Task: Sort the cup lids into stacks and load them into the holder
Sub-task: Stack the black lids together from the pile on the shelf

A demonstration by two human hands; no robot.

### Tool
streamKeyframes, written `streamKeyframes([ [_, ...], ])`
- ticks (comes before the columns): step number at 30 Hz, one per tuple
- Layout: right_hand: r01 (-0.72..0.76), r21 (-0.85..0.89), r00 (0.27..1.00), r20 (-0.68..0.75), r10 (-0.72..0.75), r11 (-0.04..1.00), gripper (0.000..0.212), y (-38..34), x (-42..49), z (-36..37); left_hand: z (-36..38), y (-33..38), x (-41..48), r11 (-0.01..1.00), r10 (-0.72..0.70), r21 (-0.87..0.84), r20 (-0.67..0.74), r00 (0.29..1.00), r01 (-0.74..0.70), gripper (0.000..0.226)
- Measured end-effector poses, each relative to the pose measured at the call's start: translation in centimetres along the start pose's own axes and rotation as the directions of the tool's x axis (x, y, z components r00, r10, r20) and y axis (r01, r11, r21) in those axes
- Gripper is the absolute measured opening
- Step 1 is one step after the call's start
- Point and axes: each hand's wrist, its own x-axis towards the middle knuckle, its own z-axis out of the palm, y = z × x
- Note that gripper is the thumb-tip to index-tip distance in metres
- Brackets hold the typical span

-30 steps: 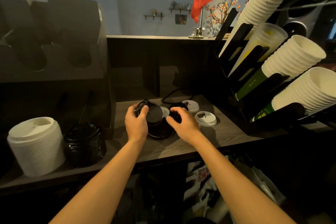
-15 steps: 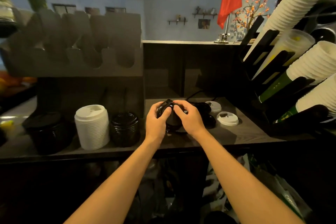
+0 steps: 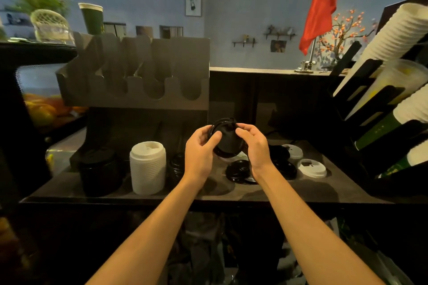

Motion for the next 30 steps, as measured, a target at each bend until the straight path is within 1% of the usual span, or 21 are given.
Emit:
streamKeyframes([
  [2,0.067,-0.029,0.997,0.04,-0.066,0.997,0.01,-0.5,-0.2,1.2,-1.4,0.8,0.6,1.0,0.016,-0.001,-0.019,1.0,-0.016,0.032],
  [4,0.137,-0.078,0.987,0.089,-0.13,0.987,0.009,-0.6,-0.3,2.7,-3.3,1.7,1.1,0.999,0.032,0.018,-0.033,0.999,-0.032,0.024],
  [5,0.167,-0.111,0.982,0.113,-0.154,0.98,0.01,-0.7,-0.4,3.5,-4.4,2.1,1.3,0.998,0.047,0.044,-0.039,0.998,-0.045,0.026],
  [8,0.25,-0.185,0.96,0.175,-0.219,0.95,0.017,-0.9,-0.6,6.7,-7.8,3.1,1.5,0.984,0.1,0.157,-0.099,0.99,-0.083,0.045],
  [10,0.287,-0.249,0.948,0.216,-0.236,0.925,0.022,-1.1,-0.8,9.2,-10.2,3.5,1.5,0.972,0.151,0.205,-0.161,0.975,-0.117,0.041],
  [13,0.275,-0.296,0.937,0.296,-0.186,0.915,0.027,-1.1,-1.2,13.5,-13.7,4.2,1.4,0.949,0.212,0.285,-0.259,0.942,-0.135,0.033],
  [16,0.226,-0.29,0.925,0.363,-0.111,0.93,0.031,-0.7,-1.5,17.8,-17.1,4.5,1.5,0.914,0.256,0.391,-0.342,0.904,-0.111,0.032],
  [19,0.217,-0.309,0.909,0.41,-0.076,0.926,0.03,-0.1,-1.2,21.6,-20.8,4.7,1.9,0.899,0.233,0.437,-0.404,0.885,-0.037,0.028],
  [21,0.204,-0.348,0.886,0.463,-0.022,0.915,0.028,-0.1,-0.9,23.8,-23.2,4.9,2.3,0.888,0.191,0.458,-0.44,0.878,0.036,0.024],
  [24,0.227,-0.472,0.848,0.525,0.065,0.852,0.03,0.0,0.0,26.7,-26.0,5.0,2.7,0.845,0.148,0.515,-0.484,0.862,0.143,0.031],
  [26,0.226,-0.545,0.821,0.552,0.143,0.808,0.031,0.1,0.5,28.3,-27.3,4.8,3.0,0.828,0.1,0.517,-0.516,0.851,0.216,0.039],
  [28,0.252,-0.625,0.806,0.558,0.198,0.739,0.033,0.6,1.0,29.4,-28.2,4.0,3.2,0.825,0.065,0.506,-0.527,0.848,0.251,0.043],
  [30,0.3,-0.691,0.809,0.55,0.21,0.657,0.034,1.2,1.3,30.2,-28.8,3.0,3.3,0.825,0.039,0.5,-0.517,0.855,0.265,0.047],
])
